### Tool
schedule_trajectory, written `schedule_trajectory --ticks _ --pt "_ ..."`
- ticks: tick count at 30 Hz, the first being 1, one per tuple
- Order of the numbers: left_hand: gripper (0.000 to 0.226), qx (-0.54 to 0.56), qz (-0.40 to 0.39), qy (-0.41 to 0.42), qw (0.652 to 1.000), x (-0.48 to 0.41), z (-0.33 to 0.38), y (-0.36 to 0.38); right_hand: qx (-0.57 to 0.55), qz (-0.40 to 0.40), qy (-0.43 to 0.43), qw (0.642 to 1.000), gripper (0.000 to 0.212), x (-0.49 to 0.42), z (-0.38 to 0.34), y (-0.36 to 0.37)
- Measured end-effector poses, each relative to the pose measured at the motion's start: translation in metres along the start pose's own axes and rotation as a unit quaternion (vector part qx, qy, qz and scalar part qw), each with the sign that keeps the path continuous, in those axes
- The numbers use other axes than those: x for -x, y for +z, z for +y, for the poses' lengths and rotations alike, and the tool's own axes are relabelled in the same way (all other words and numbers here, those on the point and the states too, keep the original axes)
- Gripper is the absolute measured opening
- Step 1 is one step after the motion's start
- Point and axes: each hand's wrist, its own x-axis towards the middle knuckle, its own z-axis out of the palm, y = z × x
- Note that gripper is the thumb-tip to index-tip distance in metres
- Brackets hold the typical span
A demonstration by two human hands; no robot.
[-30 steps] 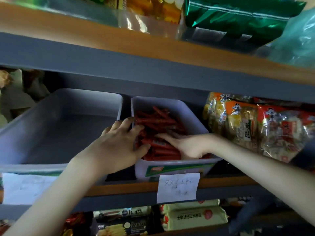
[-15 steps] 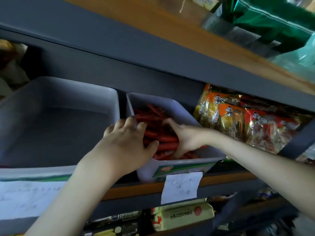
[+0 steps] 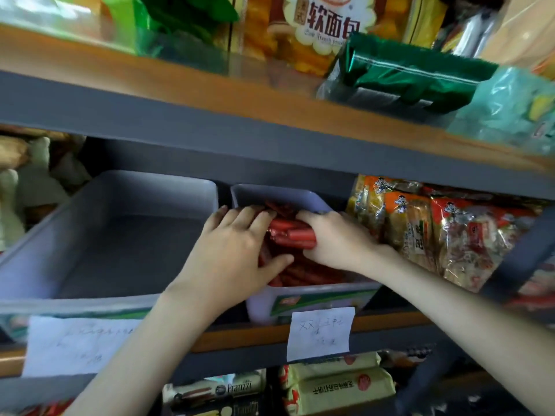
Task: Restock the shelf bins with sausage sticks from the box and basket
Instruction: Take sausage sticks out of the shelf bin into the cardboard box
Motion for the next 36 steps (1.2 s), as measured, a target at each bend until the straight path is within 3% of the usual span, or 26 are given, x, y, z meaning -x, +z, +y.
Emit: schedule_trajectory --ticks 6,12,16,18,21,22,25,29,33,36 --pt "0.066 -0.037 0.022 -0.021 0.999 -0.01 0.017 -0.006 -0.022 0.1 -0.008 0.995 0.055 0.003 -0.003 -0.005" --pt "0.042 -0.02 0.164 0.005 0.986 0.014 0.036 -0.027 -0.022 0.293 -0.086 0.952 0.046 0.021 -0.012 -0.009" --pt "0.034 -0.035 0.28 0.06 0.957 0.066 0.036 -0.046 -0.046 0.379 -0.177 0.907 0.041 0.038 -0.044 -0.02" --pt "0.037 -0.061 0.303 0.068 0.949 0.103 0.035 -0.059 -0.067 0.403 -0.217 0.886 0.036 0.047 -0.068 -0.025" --pt "0.058 -0.093 0.288 0.023 0.953 0.164 0.031 -0.074 -0.141 0.395 -0.279 0.864 0.027 0.057 -0.106 -0.026" --pt "0.058 -0.094 0.277 -0.015 0.956 0.188 0.031 -0.077 -0.176 0.382 -0.304 0.855 0.025 0.062 -0.121 -0.023" --pt "0.027 -0.115 0.218 -0.179 0.952 0.267 0.037 -0.081 -0.301 0.3 -0.396 0.814 0.025 0.088 -0.181 -0.006" --pt "0.037 -0.202 0.047 -0.378 0.902 0.39 0.029 -0.064 -0.376 0.096 -0.494 0.778 0.038 0.13 -0.286 0.063" --pt "0.035 -0.134 -0.009 -0.579 0.805 0.526 0.021 -0.028 -0.313 -0.206 -0.501 0.78 0.033 0.164 -0.38 0.17" --pt "0.036 -0.109 -0.067 -0.633 0.763 0.597 0.011 -0.008 -0.186 -0.283 -0.581 0.74 0.045 0.195 -0.44 0.254"
